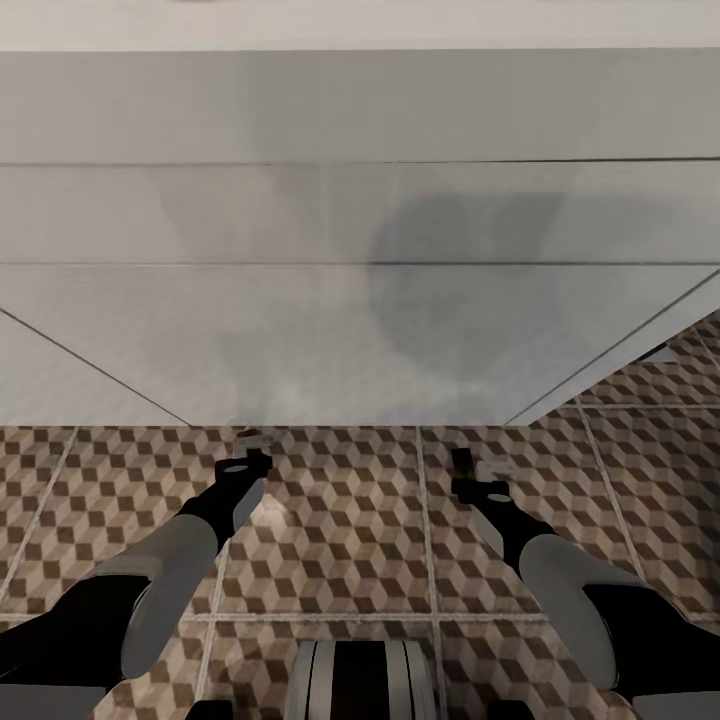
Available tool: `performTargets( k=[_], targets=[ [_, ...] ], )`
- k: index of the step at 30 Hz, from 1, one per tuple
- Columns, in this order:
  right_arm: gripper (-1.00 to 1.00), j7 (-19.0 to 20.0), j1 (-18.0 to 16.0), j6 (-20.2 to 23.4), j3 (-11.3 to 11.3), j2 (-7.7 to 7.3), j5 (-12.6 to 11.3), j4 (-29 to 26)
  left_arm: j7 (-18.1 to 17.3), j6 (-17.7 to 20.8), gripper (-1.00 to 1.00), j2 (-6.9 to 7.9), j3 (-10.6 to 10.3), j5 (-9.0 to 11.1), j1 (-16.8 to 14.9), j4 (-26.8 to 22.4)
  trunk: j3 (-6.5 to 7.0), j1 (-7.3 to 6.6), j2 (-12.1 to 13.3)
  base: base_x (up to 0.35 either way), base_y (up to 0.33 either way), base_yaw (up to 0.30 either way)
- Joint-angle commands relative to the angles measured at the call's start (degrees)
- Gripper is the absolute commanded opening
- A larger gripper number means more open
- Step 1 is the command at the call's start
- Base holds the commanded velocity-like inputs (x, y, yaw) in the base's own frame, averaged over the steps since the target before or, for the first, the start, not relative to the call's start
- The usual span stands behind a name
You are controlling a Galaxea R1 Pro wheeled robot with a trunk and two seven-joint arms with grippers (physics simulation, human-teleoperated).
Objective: Take the four mousetraps from the cabinet in the bathroom and place them on the bathroom floor. Make sure all four end up on the same floor surface, and ensure that at least two of them are either under or directly next to the same bathroom sink.
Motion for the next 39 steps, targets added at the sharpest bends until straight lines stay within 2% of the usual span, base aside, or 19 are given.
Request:
performTargets(
  k=[1, 3, 11, 39],
  targets=[
    [-1.0, -0.3, 0.0, -0.1, -0.1, 0.03, -0.1, 0.0, 0.4, 0.3, -1.0, -0.02, 0.0, 0.2, 0.0, -0.1, -0.03, -0.01, 0.0, 0.0, 0.0, 0.0],
    [-1.0, -0.3, 0.0, -0.1, -0.1, 0.03, -0.1, 0.0, 0.4, 0.3, -1.0, -0.02, 0.0, 0.2, 0.0, -0.1, -0.03, -0.01, 0.0, 0.0, 0.0, 0.0],
    [-1.0, -0.3, 0.0, -0.1, -0.1, 0.03, 0.0, 0.0, 0.4, 0.3, -1.0, -0.02, 0.0, 0.2, 0.0, -0.1, -1.8, 0.2, -0.1, 0.0, 0.0, 0.0],
    [-1.0, -0.3, 0.0, -0.1, -0.1, 0.06, 0.1, 0.0, 0.4, 0.3, -1.0, -0.02, 0.0, 0.2, 0.0, -0.1, -1.8, 0.2, -0.1, 0.0, 0.0, 0.0]
  ],
)
